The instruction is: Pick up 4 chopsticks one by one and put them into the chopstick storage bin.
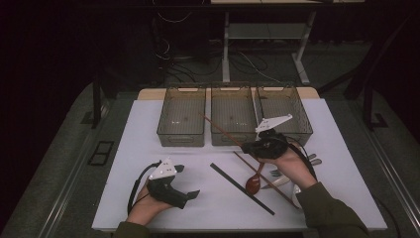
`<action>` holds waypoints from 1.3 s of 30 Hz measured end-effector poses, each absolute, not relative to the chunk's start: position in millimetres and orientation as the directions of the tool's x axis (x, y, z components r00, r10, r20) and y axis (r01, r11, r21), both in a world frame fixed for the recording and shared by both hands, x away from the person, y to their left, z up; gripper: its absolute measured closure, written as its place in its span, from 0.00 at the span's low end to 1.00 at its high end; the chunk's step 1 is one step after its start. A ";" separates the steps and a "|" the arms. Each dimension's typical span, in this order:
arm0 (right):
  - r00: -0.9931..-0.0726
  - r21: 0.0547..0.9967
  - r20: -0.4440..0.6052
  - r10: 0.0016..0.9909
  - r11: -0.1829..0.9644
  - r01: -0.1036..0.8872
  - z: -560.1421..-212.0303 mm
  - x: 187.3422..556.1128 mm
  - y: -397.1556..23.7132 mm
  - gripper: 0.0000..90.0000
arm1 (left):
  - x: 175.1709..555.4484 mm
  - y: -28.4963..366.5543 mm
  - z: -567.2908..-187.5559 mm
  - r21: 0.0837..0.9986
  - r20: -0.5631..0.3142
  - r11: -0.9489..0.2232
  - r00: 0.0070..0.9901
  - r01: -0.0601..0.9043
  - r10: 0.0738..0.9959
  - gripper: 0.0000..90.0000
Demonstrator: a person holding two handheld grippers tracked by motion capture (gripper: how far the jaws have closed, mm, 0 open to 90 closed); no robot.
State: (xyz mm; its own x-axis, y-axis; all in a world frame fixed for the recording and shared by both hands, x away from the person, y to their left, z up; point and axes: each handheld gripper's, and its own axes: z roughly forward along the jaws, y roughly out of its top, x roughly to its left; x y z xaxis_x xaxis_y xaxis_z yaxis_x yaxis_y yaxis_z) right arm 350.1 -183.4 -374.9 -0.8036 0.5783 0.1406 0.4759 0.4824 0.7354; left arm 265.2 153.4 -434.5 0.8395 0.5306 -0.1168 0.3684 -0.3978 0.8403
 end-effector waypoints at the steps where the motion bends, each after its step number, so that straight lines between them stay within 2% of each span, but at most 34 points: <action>1: -0.802 0.733 0.141 0.580 0.483 0.478 -373.4 352.0 -181.1 0.93 | 265.2 153.5 -434.5 0.840 -0.117 -0.398 0.840 0.369 0.530 0.00; 17: -0.800 0.752 0.133 0.586 0.466 0.466 -342.1 388.0 -142.2 0.93 | 265.1 153.5 -434.3 0.841 -0.120 -0.396 0.842 0.367 0.526 0.00; 39: -0.752 0.781 0.147 0.642 0.391 0.487 -334.4 445.0 -78.7 0.93 | 265.2 155.4 -433.4 0.845 -0.124 -0.392 0.846 0.364 0.519 0.00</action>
